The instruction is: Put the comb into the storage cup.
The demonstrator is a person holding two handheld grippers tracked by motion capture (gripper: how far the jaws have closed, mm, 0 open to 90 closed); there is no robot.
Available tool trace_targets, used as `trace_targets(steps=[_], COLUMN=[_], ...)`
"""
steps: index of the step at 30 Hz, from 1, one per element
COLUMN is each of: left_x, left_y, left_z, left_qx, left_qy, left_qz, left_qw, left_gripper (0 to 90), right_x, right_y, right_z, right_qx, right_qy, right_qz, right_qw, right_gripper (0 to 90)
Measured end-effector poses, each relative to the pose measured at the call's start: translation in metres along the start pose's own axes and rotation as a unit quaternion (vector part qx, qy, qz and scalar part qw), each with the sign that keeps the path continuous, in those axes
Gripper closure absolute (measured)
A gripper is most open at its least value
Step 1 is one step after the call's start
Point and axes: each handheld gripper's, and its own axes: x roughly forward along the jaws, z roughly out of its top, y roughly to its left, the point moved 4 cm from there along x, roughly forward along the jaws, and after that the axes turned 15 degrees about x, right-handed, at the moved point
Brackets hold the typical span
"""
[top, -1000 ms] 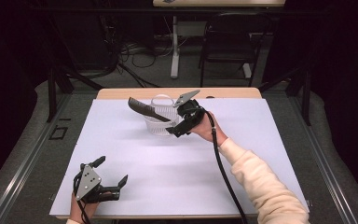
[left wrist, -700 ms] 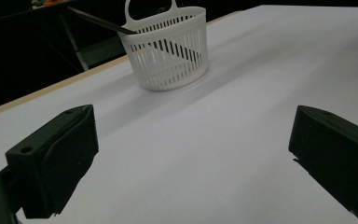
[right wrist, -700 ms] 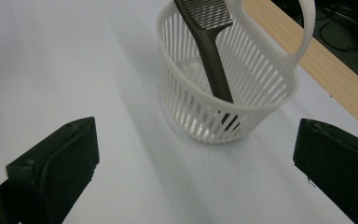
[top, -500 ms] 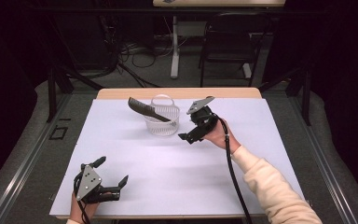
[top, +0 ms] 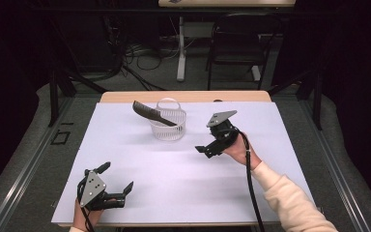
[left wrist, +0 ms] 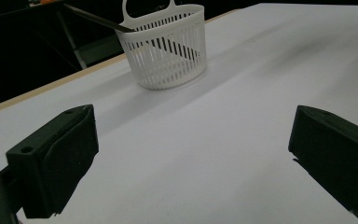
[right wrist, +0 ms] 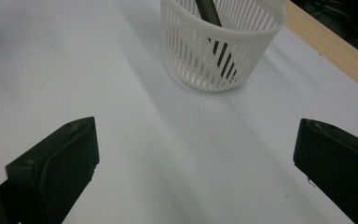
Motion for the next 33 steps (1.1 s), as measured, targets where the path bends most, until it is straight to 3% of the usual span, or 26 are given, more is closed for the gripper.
trace_targets(steps=[10, 33], left_x=[0.000, 0.001], left_y=[0.000, -0.001], left_z=[0.000, 0.001], left_qx=[0.000, 0.002], left_qy=[-0.001, 0.001], left_qz=[0.001, 0.000], left_qw=[1.0000, 1.0000], left_gripper=[1.6, 1.7], right_x=[-0.015, -0.047], right_y=[-0.003, -0.005], right_z=[-0.024, -0.076], right_qx=[0.006, 0.031], right_qy=[0.013, 0.013], right_qz=[-0.010, -0.025], right_qw=[0.9998, 0.9991], right_gripper=[0.0, 0.0])
